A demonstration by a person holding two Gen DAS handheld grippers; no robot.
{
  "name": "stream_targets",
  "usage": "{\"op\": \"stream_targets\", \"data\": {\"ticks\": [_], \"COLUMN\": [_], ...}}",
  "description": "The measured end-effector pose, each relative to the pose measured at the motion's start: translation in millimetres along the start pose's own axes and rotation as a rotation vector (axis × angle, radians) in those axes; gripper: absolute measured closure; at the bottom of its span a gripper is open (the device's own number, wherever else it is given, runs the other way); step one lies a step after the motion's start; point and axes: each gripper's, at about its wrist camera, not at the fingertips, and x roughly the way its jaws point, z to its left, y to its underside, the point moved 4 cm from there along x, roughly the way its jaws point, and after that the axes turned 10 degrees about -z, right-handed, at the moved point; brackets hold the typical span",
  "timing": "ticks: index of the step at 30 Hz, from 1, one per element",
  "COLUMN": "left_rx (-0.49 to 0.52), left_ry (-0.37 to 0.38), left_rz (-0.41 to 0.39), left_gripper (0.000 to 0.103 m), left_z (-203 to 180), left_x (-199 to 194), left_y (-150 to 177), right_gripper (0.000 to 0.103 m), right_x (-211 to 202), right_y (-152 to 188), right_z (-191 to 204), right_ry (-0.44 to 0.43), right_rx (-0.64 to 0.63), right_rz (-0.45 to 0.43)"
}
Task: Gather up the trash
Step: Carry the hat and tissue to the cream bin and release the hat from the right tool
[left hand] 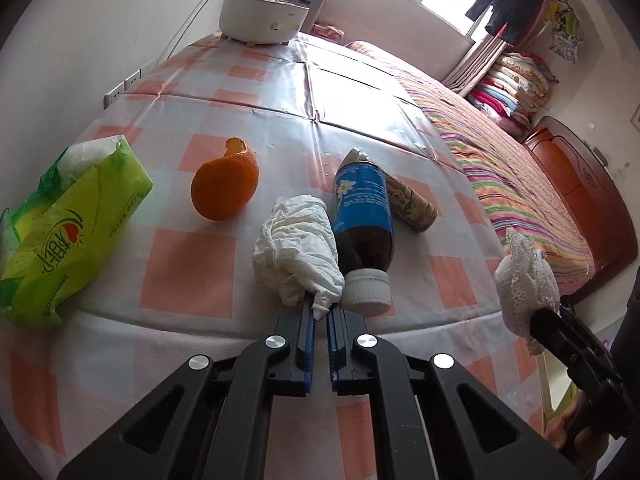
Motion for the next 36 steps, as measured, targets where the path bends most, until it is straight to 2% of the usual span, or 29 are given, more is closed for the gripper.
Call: {"op": "stream_targets", "data": {"ticks": [16,22,36], "left_rx": [-0.005,0.016,0.078], "left_ry": [0.046,0.079,0.165], "left_rz": [-0.096,-0.122,-0.116], "left_gripper": [0.098,0.098,0.098], "left_z": [-10.6,-29.7,-90.0], "left_x": [-29.0,-38.1,-36.3], "left_y": [-9.0,-11.1,-5.8], "right_gripper": [0.056,0.056,0.056], "right_x": [-12.4,-20.2,-60.2], "right_y": [-3.8,-4.5,-8.0], "right_z": [-3.8,-9.9,-44.7], "right_ry": [0.011,0.024,0.095], "right_rx": [-0.002,0.001,0.022], "right_rz": [-0.038,-0.05,-0.102]}}
